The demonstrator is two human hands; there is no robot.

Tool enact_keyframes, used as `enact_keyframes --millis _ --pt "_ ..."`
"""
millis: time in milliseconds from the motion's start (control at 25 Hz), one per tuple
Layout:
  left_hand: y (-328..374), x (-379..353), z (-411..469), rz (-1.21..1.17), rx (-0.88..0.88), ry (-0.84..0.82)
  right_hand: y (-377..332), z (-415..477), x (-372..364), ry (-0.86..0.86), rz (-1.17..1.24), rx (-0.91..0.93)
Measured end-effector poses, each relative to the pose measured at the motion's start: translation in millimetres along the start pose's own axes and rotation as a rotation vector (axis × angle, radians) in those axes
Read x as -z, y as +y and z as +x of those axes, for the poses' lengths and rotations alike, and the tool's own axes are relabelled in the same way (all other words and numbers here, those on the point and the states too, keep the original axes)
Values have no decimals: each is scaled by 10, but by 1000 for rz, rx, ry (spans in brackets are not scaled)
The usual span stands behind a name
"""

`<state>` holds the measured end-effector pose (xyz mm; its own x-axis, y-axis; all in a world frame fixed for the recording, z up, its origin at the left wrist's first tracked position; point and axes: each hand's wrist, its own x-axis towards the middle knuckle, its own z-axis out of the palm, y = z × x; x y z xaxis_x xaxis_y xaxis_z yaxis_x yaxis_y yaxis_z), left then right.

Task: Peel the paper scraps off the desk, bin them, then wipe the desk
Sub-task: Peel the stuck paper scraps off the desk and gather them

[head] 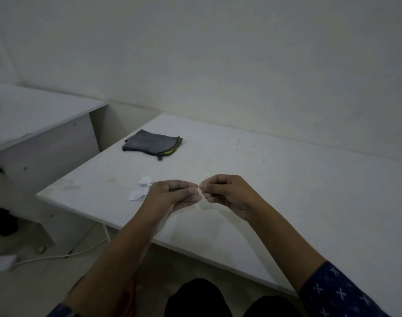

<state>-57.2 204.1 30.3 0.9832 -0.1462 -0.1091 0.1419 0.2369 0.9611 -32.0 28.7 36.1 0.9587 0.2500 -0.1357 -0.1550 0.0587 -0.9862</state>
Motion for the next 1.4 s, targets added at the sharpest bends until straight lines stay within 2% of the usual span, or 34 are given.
enact_keyframes --millis 120,240,360,480,520,600,720,800,920,1120,1320,1400 --pt "68 279 2 38 -62 53 71 168 -267 23 60 -7" --pt "115 532 28 70 -121 121 131 348 -396 125 93 32" --pt "142 790 76 143 -232 234 204 461 -394 298 -182 191" --pt "97 956 144 461 -341 403 281 483 -393 404 -556 354" --pt "61 984 168 571 -345 413 312 490 -398 410 -644 388" --pt "-22 1026 226 699 -286 352 356 499 -430 372 -836 385" --pt "-111 1124 293 892 -168 172 329 464 -506 214 -1007 132" --pt "-136 1180 345 989 -164 51 274 438 -607 93 -1067 5" --pt "-183 1152 404 1031 -227 -10 366 504 -802 70 -1274 144" --pt "-263 1201 571 1298 -441 -7 497 768 -930 75 -1488 477" --pt "-278 1261 707 1320 -514 -16 480 906 -895 -21 -1505 494" --pt "-292 1276 716 1285 -519 -10 478 929 -834 -45 -1368 462"
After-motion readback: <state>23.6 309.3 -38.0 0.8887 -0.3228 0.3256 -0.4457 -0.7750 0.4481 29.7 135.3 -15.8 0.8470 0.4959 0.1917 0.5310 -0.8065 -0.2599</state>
